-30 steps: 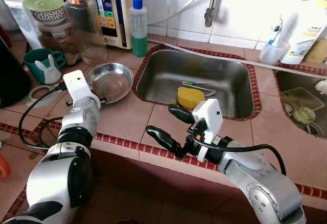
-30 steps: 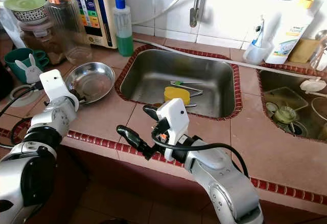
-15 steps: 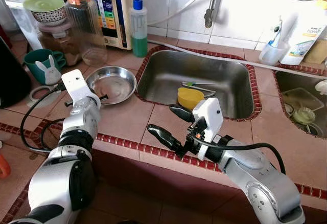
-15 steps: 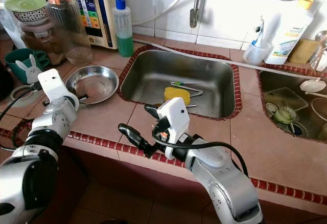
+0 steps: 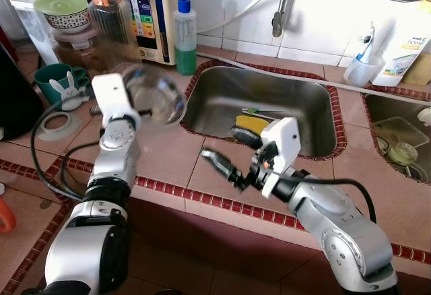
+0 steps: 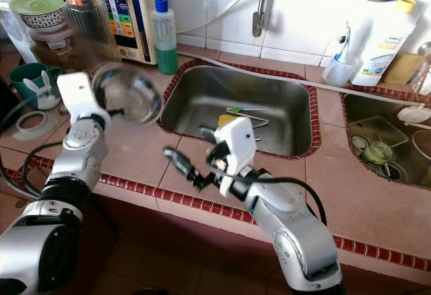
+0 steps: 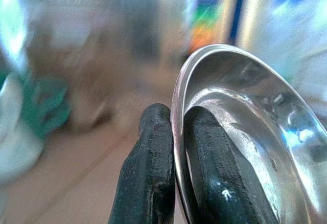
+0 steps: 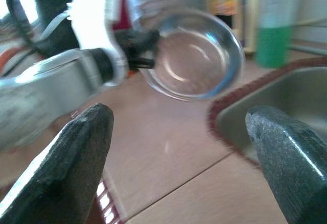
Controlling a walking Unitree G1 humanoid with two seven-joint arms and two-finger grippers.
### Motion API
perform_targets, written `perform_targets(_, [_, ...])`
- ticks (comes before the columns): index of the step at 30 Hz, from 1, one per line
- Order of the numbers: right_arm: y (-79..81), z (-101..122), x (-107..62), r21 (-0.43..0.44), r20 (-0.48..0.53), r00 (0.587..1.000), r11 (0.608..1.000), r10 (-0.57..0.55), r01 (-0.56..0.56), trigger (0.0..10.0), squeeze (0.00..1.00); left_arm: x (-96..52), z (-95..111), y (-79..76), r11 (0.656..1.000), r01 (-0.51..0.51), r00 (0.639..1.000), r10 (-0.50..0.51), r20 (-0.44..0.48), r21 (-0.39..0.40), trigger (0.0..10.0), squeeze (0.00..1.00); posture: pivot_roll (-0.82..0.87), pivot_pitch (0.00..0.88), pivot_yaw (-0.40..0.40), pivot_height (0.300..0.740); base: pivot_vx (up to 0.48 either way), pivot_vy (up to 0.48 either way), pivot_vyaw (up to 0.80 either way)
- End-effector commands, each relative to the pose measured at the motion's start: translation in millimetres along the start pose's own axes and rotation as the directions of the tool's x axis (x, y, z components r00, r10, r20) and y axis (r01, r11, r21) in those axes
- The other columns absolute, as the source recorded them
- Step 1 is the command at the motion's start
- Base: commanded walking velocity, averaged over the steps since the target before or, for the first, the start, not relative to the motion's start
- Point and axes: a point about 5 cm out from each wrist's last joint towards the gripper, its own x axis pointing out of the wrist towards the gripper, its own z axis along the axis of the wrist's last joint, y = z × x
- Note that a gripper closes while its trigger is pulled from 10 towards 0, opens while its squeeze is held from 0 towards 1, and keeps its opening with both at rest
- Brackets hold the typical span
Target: Kitchen organization
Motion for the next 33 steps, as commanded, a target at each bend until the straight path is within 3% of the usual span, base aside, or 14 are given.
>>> perform_targets(1, [-10.8, 6.6, 0.4, 0.043, 0.045, 0.997, 0.997, -0.067, 0.065, 10.0, 0.00, -1.4, 7.4, -8.8, 0.999, 0.045, 0.997, -0.044, 0.059, -0.007, 0.0, 0.00, 0.06, 0.026, 0.010, 0.740, 0.000, 0.000, 0.00])
perform_targets(3, [-12.5, 8.2, 1.4, 0.046, 0.053, 0.996, 0.996, -0.073, 0.070, 10.0, 0.00, -2.4, 8.5, -12.3, 0.998, 0.060, 0.996, -0.058, 0.072, -0.018, 0.0, 0.00, 0.06, 0.026, 0.010, 0.740, 0.000, 0.000, 0.00])
perform_targets(8, [-22.7, 17.6, 6.2, 0.145, 0.136, 0.979, 0.981, -0.151, 0.132, 10.0, 0.00, -7.2, 22.7, -31.0, 0.973, 0.189, 0.972, -0.166, 0.167, -0.132, 0.0, 0.00, 0.06, 0.028, 0.007, 0.740, 0.000, 0.000, 0.00])
perform_targets(12, [-39.5, 25.6, 11.6, 0.225, 0.193, 0.944, 0.948, -0.268, 0.223, 10.0, 0.00, -10.8, 33.8, -45.6, 0.935, 0.284, 0.945, -0.236, 0.225, -0.212, 0.0, 0.00, 0.07, 0.027, 0.005, 0.740, 0.000, 0.000, 0.00])
perform_targets(17, [-47.3, 27.5, 13.9, 0.213, 0.195, 0.934, 0.943, -0.299, 0.257, 10.0, 0.00, -14.7, 42.6, -55.6, 0.898, 0.351, 0.922, -0.281, 0.267, -0.264, 0.0, 0.00, 0.07, 0.028, 0.003, 0.740, 0.000, 0.000, 0.00])
perform_targets(25, [-61.1, 33.1, 22.2, 0.192, 0.214, 0.907, 0.926, -0.364, 0.326, 10.0, 0.00, -29.3, 49.1, -78.7, 0.795, 0.522, 0.845, -0.434, 0.313, -0.308, 0.0, 0.00, 0.07, 0.025, 0.001, 0.740, 0.000, 0.000, 0.00])
perform_targets(30, [-66.5, 34.2, 24.1, 0.181, 0.220, 0.894, 0.917, -0.391, 0.356, 9.9, 0.00, -36.8, 48.0, -85.0, 0.772, 0.558, 0.824, -0.470, 0.317, -0.306, 0.0, 0.00, 0.07, 0.023, 0.002, 0.740, 0.000, 0.000, 0.00])
perform_targets(31, [-67.8, 34.6, 23.7, 0.179, 0.223, 0.889, 0.913, -0.400, 0.366, 0.0, 0.00, -37.6, 48.4, -85.4, 0.769, 0.561, 0.822, -0.473, 0.318, -0.307, 0.0, 0.00, 0.07, 0.022, 0.002, 0.740, 0.000, 0.000, 0.00])
perform_targets(33, [-70.8, 35.5, 22.4, 0.188, 0.227, 0.878, 0.903, -0.422, 0.385, 0.0, 0.00, -39.0, 48.8, -85.9, 0.763, 0.568, 0.818, -0.479, 0.319, -0.309, 0.0, 0.00, 0.07, 0.023, 0.003, 0.740, 0.000, 0.000, 0.00])
